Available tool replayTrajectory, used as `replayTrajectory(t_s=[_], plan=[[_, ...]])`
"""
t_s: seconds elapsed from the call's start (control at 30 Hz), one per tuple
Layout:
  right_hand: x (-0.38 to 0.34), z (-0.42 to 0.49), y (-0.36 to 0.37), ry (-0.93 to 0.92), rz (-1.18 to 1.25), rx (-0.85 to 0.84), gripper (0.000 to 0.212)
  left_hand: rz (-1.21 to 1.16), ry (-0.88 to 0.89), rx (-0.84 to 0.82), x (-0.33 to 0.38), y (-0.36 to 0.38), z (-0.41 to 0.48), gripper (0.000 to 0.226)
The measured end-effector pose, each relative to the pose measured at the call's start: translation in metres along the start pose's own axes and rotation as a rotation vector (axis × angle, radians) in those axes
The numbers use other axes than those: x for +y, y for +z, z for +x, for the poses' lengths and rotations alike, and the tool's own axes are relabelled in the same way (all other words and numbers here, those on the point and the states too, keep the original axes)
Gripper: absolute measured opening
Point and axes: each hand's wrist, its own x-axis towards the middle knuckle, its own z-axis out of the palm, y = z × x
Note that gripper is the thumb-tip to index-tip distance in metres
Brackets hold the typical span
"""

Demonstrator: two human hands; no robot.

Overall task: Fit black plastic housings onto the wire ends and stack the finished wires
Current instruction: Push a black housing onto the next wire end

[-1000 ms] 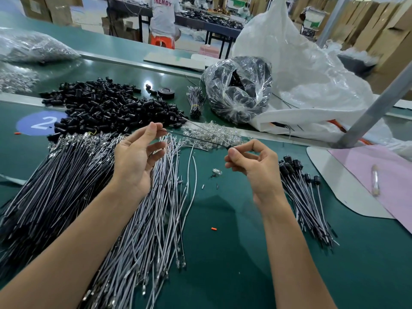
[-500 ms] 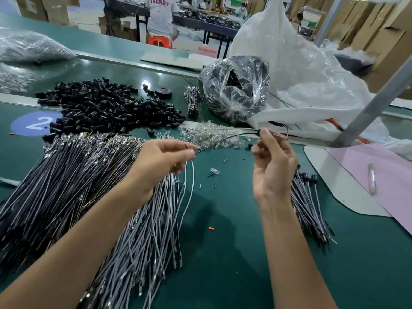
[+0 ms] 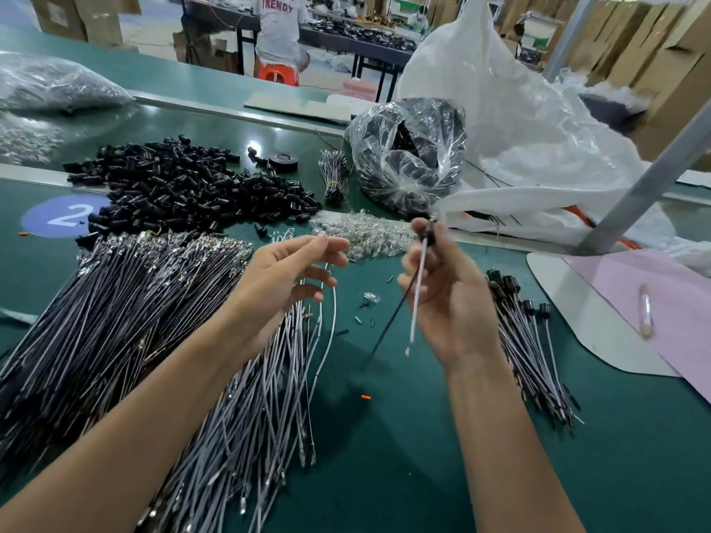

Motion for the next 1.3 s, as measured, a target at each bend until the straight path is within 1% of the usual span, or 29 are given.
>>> replayTrajectory(t_s=[0.07, 0.13, 0.23, 0.33, 0.43, 0.53, 0.6, 0.67, 0.83, 0.9, 1.0, 1.1, 1.17, 1.23, 1.3], plan=[[0.007, 0.000, 0.002, 0.080, -0.165, -0.020, 0.023, -0.034, -0.016, -0.051, 0.001, -0.001, 0.000, 0.035], [0.014, -0.001, 0.005, 0.154, -0.282, -0.038, 0.025, -0.044, -0.048, -0.104, 0.002, 0.000, -0.001, 0.039], [0.022, -0.003, 0.011, 0.208, -0.325, -0.043, 0.039, -0.046, -0.084, -0.180, 0.001, 0.001, -0.003, 0.032], [0.026, -0.005, 0.014, 0.211, -0.383, -0.040, 0.044, -0.040, -0.109, -0.231, 0.001, 0.001, -0.004, 0.029], [0.026, -0.006, 0.014, 0.194, -0.409, -0.069, 0.046, -0.093, -0.066, -0.209, 0.002, 0.000, -0.005, 0.029], [0.026, -0.006, 0.014, 0.185, -0.430, -0.122, 0.050, -0.124, 0.012, -0.135, 0.003, -0.002, -0.003, 0.021], [0.026, -0.006, 0.013, 0.186, -0.513, -0.112, 0.045, -0.128, 0.044, -0.092, 0.003, -0.003, -0.002, 0.021], [0.027, -0.006, 0.013, 0.175, -0.575, -0.093, 0.037, -0.148, 0.070, -0.063, 0.003, -0.002, -0.002, 0.020], [0.028, -0.008, 0.014, 0.173, -0.594, -0.116, 0.011, -0.184, 0.159, 0.008, 0.003, 0.000, -0.002, 0.016], [0.029, -0.009, 0.016, 0.170, -0.601, -0.120, 0.011, -0.178, 0.178, 0.022, 0.004, -0.001, -0.002, 0.017], [0.031, -0.009, 0.017, 0.117, -0.601, -0.087, 0.016, -0.157, 0.180, 0.033, 0.005, 0.000, -0.002, 0.023], [0.033, -0.009, 0.017, 0.046, -0.603, -0.051, 0.017, -0.058, 0.198, 0.044, 0.004, 0.000, -0.003, 0.024], [0.034, -0.009, 0.017, 0.001, -0.620, -0.039, 0.010, 0.025, 0.206, 0.033, 0.003, 0.003, -0.004, 0.020], [0.035, -0.009, 0.017, -0.037, -0.637, -0.033, 0.003, 0.049, 0.204, 0.014, 0.002, 0.005, -0.005, 0.020], [0.035, -0.009, 0.017, -0.063, -0.651, -0.025, 0.005, 0.027, 0.204, 0.031, 0.003, 0.006, -0.006, 0.024]])
